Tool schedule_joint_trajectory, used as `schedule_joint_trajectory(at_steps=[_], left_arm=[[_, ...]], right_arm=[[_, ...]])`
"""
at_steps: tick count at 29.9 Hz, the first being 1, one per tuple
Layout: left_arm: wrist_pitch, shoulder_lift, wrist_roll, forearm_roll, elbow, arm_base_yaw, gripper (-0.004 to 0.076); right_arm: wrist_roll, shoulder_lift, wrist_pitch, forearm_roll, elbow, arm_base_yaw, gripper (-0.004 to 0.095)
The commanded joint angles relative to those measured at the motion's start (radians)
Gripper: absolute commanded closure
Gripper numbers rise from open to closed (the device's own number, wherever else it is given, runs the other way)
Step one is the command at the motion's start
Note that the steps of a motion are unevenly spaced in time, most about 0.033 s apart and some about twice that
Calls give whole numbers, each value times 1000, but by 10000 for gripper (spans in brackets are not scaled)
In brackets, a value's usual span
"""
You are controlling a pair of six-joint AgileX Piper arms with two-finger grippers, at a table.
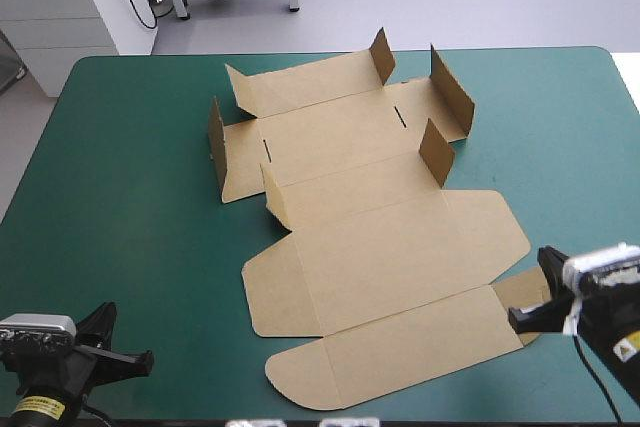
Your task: Fold the box
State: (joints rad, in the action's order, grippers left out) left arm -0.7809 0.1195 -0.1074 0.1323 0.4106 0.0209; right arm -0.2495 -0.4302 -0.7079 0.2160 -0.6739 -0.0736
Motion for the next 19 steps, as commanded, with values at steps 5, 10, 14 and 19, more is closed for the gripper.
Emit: schedule_joint_trajectory(at_steps=[5, 10, 14, 19], left_arm=[[76, 11, 5, 15, 24, 1, 731], [76, 11, 5, 15, 24, 1, 731], [76, 11, 5, 15, 24, 1, 731], [76, 11, 5, 15, 24, 1, 731]], right_arm=[[-75, -382, 41, 91, -305, -3, 929], [-78, -620, -131, 91, -531, -3, 929], [-80, -806, -249, 91, -720, -3, 929], [-105, -986, -276, 91, -876, -3, 925]])
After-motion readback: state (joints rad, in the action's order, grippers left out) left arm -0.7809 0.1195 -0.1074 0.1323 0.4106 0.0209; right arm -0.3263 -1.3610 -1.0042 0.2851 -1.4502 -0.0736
